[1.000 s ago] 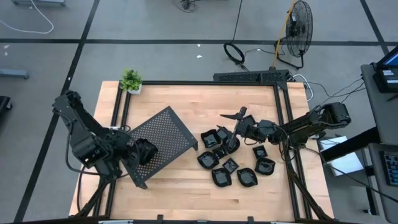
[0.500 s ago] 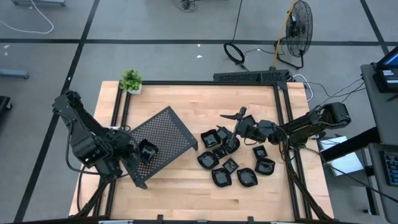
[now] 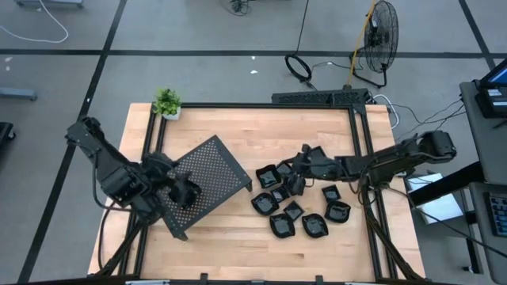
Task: Pick & Place Mini shaped plates
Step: Stack the distorted square plate on top of the distorted square plate on the shelf
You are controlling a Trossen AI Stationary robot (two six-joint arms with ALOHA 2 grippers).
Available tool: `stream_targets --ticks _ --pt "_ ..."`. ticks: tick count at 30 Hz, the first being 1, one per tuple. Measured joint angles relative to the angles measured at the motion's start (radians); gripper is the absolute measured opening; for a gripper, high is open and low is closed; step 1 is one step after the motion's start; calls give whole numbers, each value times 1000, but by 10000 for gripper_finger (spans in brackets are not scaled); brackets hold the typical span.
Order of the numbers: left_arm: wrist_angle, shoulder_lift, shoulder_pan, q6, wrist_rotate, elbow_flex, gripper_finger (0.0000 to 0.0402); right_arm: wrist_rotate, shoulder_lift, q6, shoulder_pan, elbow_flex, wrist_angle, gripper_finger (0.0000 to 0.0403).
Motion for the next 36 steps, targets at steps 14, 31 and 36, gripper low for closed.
stream_targets --ticks 14,31,36 --pt "24 0 151 57 1 0 245 -10 230 217 -17 135 -152 210" --pt "26 8 168 76 1 0 244 -62 321 243 -22 163 -188 210" --pt "26 8 168 78 1 0 244 -59 339 241 -24 161 -179 209"
